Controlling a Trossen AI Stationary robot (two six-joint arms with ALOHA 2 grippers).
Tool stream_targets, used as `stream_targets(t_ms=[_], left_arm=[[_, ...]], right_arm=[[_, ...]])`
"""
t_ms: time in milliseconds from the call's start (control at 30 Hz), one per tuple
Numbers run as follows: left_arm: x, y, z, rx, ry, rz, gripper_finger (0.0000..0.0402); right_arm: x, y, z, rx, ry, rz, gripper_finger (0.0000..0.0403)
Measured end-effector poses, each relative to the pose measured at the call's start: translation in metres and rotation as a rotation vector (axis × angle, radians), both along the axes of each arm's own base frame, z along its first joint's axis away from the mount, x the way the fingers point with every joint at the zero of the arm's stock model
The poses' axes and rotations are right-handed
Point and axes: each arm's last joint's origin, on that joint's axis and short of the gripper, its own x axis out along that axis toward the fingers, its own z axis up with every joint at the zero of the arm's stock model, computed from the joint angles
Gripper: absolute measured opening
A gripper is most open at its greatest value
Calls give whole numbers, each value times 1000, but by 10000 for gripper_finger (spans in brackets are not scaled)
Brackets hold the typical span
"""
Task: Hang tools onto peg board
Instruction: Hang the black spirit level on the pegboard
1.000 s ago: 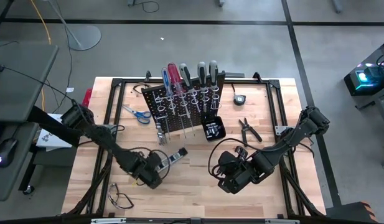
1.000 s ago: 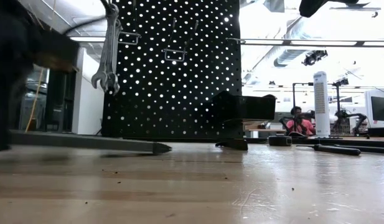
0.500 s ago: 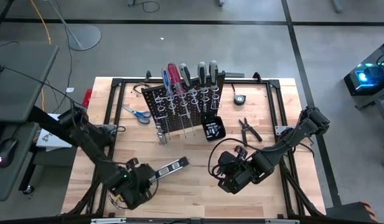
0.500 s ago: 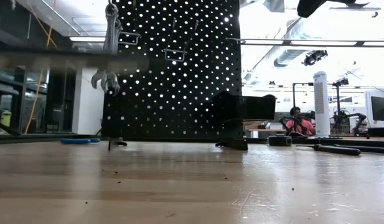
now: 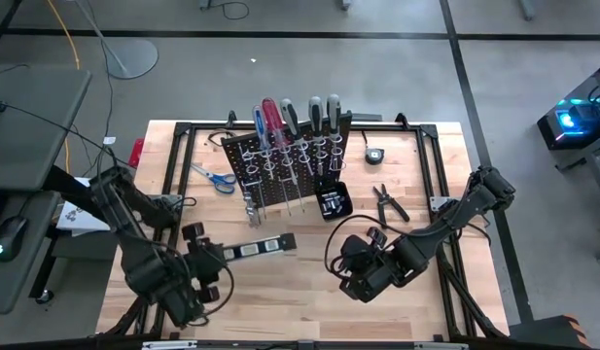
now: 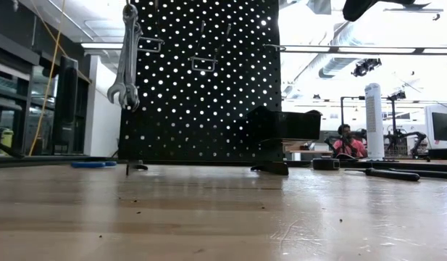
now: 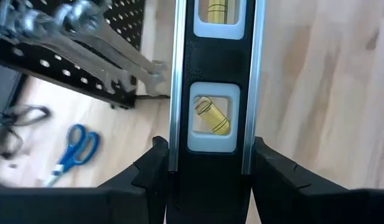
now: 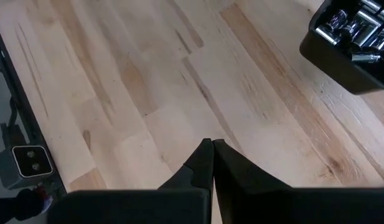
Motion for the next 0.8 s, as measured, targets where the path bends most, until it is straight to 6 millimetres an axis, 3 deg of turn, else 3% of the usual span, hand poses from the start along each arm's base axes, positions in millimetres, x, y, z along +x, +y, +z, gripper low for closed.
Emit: stream_targets(t_ms=[167,400,500,667,800], left_arm=[[5,2,-4,8,72,-28,159],[2,-3,32,-96,-26,-56,159],[-3,-7,39,-152,9,-95,159],[-21,-15,32,-224,101,-116,159],[-39,-9,15,-247,102,12,159]], right_arm=[[2,-3,0,1,-1,-14,0],[6,-10,0,3,2,-34,0],[8,-14,0,2,3,-42,0],[10,-16,0,-1,4,-44,0],[10,-16,0,-1,4,-32,0]])
